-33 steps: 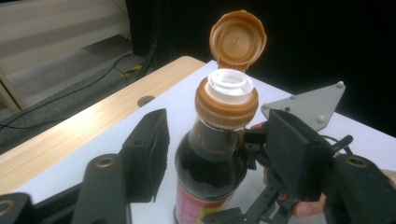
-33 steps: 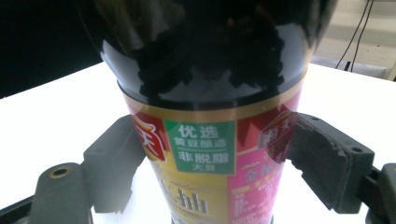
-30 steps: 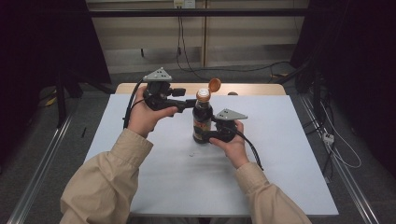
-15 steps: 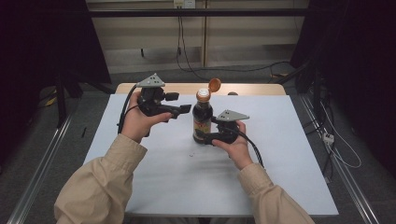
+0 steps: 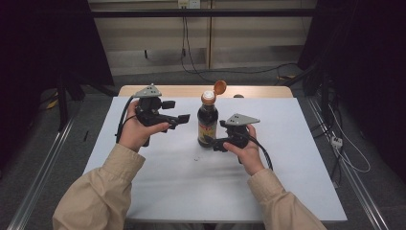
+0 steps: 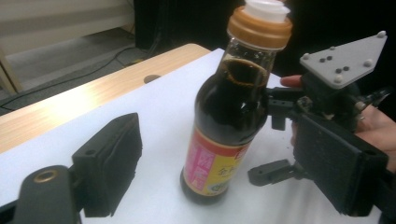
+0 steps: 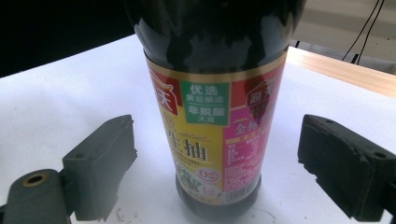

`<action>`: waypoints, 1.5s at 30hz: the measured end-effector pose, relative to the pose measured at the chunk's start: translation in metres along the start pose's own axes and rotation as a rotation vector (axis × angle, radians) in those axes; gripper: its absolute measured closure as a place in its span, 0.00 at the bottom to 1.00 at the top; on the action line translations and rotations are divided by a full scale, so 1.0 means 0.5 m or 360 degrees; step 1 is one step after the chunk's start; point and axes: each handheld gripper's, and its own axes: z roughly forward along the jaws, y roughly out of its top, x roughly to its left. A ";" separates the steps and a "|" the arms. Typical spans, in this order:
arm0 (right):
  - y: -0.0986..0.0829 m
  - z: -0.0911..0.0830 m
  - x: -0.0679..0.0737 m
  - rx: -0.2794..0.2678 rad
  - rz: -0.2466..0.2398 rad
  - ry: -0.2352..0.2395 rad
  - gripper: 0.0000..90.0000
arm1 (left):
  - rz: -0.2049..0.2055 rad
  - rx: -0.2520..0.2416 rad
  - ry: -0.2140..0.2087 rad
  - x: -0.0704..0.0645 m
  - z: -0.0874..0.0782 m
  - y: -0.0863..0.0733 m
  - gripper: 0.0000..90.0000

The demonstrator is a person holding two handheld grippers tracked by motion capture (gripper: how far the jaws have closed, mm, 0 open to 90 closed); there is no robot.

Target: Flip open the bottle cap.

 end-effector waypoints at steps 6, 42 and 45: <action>0.000 -0.008 0.001 0.0009 -0.0012 0.0000 0.10 | 0.0016 0.0026 -0.0008 0.001 -0.001 -0.017 0.14; -0.009 -0.041 -0.001 -0.0002 -0.0015 0.0076 0.09 | 0.0025 0.0083 -0.0028 0.008 -0.010 -0.089 0.08; -0.010 -0.042 0.000 0.0000 -0.0020 0.0082 0.09 | 0.0034 0.0074 -0.0027 0.009 -0.013 -0.092 0.08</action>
